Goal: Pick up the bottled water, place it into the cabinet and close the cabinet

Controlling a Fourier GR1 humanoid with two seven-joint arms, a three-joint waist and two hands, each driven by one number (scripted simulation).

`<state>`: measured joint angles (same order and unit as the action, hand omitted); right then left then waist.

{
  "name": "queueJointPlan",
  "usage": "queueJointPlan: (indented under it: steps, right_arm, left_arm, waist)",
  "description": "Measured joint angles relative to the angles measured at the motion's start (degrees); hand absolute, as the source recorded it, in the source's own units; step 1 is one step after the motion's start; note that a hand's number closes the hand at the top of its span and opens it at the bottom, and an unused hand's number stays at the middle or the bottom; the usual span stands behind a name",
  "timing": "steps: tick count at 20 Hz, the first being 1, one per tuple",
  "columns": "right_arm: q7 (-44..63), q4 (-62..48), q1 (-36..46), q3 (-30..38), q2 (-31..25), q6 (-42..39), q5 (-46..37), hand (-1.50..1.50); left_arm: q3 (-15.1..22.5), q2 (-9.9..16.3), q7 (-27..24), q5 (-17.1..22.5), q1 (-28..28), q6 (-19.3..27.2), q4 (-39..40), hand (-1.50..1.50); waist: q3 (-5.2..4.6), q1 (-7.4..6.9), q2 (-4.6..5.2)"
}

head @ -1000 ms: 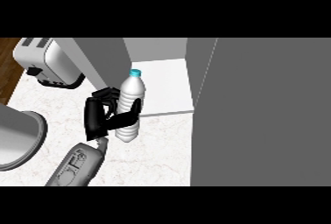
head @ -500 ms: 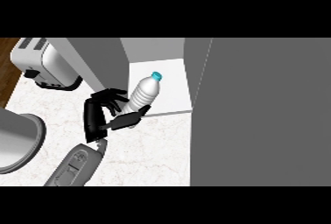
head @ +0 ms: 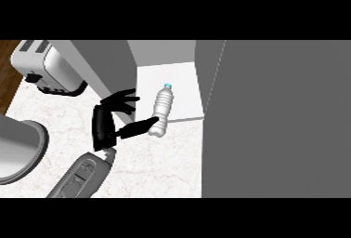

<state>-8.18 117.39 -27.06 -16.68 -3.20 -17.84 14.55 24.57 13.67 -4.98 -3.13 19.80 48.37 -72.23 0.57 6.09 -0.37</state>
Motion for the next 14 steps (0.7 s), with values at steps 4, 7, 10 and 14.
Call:
queueJointPlan:
  steps: [4, 7, 10, 14]
  right_arm:
    - [-0.75, -0.51, 0.21, -0.1, 0.29, 0.02, -0.33, -1.5]
    - [-0.99, 0.15, -0.02, 0.14, 0.17, 0.03, -0.25, -1.5]
    - [-1.45, 0.04, -0.05, 0.73, 0.09, 0.28, -0.58, -1.5]
    - [-2.17, -0.11, -0.55, -0.07, 0.77, 0.93, -1.72, -1.5]
  left_arm:
    - [0.14, -0.11, -0.46, 1.35, 0.47, -1.05, 0.15, -1.5]
    - [-0.33, -0.67, -1.77, 3.57, 0.47, -2.61, -0.04, -1.5]
    - [-1.38, -1.59, -3.95, 7.23, 0.55, -6.01, -0.24, -1.5]
    - [-2.89, -2.52, -7.78, 11.85, 0.72, -11.46, 0.22, -1.5]
  waist:
    - [-0.1, -0.48, 0.09]
    - [-0.24, -0.77, 0.23]
    - [-0.39, -1.39, 0.41]
    - [-0.58, -2.31, 0.49]
